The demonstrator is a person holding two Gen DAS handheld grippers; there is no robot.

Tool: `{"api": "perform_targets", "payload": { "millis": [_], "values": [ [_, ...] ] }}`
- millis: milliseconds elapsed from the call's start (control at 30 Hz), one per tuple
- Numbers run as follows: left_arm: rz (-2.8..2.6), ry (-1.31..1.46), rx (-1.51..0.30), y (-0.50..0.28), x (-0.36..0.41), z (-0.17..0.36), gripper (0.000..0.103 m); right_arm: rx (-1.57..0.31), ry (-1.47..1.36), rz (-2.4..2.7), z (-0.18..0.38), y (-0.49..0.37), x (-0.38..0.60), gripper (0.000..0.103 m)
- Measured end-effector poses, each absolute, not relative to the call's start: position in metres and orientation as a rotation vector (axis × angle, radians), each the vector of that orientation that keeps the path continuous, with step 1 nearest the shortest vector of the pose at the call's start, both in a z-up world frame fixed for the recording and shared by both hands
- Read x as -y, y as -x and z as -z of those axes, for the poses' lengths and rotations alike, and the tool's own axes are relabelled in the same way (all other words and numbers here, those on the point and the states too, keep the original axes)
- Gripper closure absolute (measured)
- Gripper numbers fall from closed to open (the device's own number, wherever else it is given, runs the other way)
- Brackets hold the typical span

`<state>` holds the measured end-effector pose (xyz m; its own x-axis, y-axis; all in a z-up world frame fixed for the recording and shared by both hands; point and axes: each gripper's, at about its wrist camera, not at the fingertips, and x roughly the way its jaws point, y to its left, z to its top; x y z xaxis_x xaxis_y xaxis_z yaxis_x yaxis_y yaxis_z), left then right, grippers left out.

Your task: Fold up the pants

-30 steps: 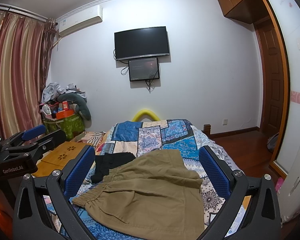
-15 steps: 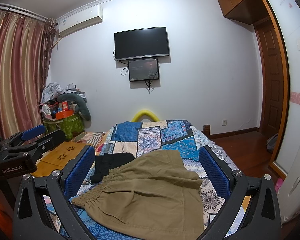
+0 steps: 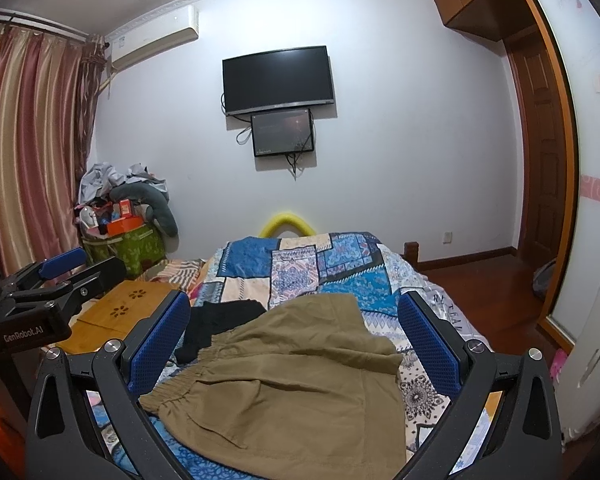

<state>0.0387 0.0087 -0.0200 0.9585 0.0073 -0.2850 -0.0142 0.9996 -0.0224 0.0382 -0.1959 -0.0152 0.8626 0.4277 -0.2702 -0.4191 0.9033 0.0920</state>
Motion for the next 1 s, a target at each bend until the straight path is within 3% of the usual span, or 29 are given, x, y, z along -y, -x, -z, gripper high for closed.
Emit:
{"api": "perform_targets", "payload": {
  "millis": [267, 600, 667, 733, 933, 1000],
  "values": [
    [-0.031, 0.031, -0.513, -0.122, -0.027, 0.064, 0.000, -0.379, 0.054, -0.384, 0.048, -0.087, 0.205, 0.000],
    [-0.044, 0.035, -0.855, -0.211, -0.069, 0.149, 0.000, -0.673, 0.066, -0.375, 0.119, -0.155, 0.232, 0.000],
    [-0.088, -0.019, -0.897, -0.220, -0.076, 0.165, 0.002, -0.724, 0.052, -0.369, 0.132, -0.168, 0.238, 0.000],
    [-0.103, -0.048, -0.939, -0.227, -0.081, 0.176, 0.012, -0.780, 0.017, -0.373, 0.143, -0.179, 0.244, 0.001],
    [-0.085, 0.011, -1.060, -0.240, -0.098, 0.204, 0.034, -0.974, -0.065, -0.425, 0.178, -0.210, 0.242, 0.028],
    [-0.064, 0.014, -1.091, -0.242, -0.099, 0.211, 0.035, -1.017, -0.075, -0.432, 0.187, -0.214, 0.243, 0.031]
  ]
}}
